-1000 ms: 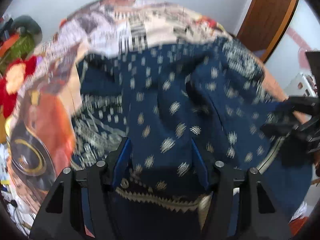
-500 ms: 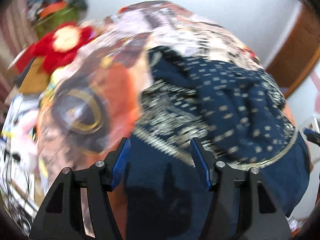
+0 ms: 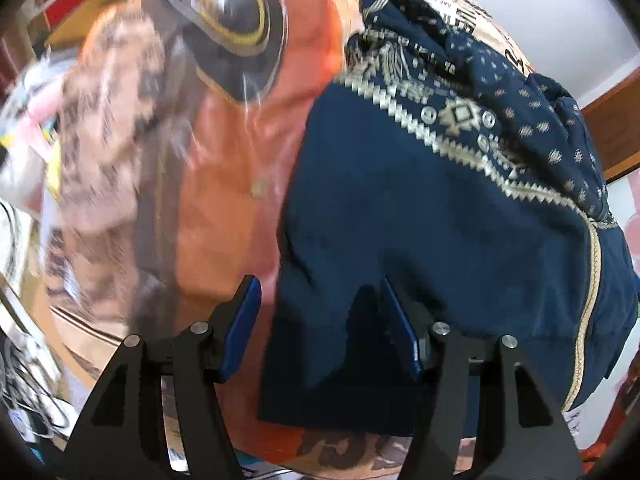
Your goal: Fold large clothes
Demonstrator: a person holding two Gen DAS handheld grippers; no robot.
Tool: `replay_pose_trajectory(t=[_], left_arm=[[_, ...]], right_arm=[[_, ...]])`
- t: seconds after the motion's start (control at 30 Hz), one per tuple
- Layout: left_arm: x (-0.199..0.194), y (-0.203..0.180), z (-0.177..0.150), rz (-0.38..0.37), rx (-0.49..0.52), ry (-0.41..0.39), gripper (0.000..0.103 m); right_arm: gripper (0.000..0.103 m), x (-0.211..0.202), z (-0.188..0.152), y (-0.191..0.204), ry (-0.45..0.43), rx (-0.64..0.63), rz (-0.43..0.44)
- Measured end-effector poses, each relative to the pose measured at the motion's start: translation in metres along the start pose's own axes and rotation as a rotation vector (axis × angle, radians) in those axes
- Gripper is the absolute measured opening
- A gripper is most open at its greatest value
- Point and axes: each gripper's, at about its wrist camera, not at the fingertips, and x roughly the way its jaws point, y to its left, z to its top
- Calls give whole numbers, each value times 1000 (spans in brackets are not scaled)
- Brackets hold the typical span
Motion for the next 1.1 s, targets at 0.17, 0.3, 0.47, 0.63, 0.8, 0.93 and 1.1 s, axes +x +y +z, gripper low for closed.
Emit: replay_pose_trajectory(t=[0.17, 0.3, 0.47, 0.63, 0.8, 0.93, 1.1], left_arm=[[14, 8, -11, -90, -101, 14, 63], [14, -1, -9, -142, -78, 35, 59], [1, -28, -3, -131, 15, 21, 17], [-32, -62, 16, -163, 99, -74, 14], [-81, -98, 41, -194, 188, -195, 13], [-118, -117, 64, -253, 230, -288, 12], [-129, -134, 96, -267, 247, -341, 12]], right_arm=[[72, 3, -6, 7, -15, -6, 24], [58, 8, -9, 10, -16, -2, 45], [28, 13, -8, 12, -18, -18, 25], [11, 15, -1, 7, -36, 8, 54], [8, 2, 18, 16, -101, -54, 39], [7, -4, 45, 18, -155, -87, 19], [6, 6, 80, 8, -177, -88, -11]])
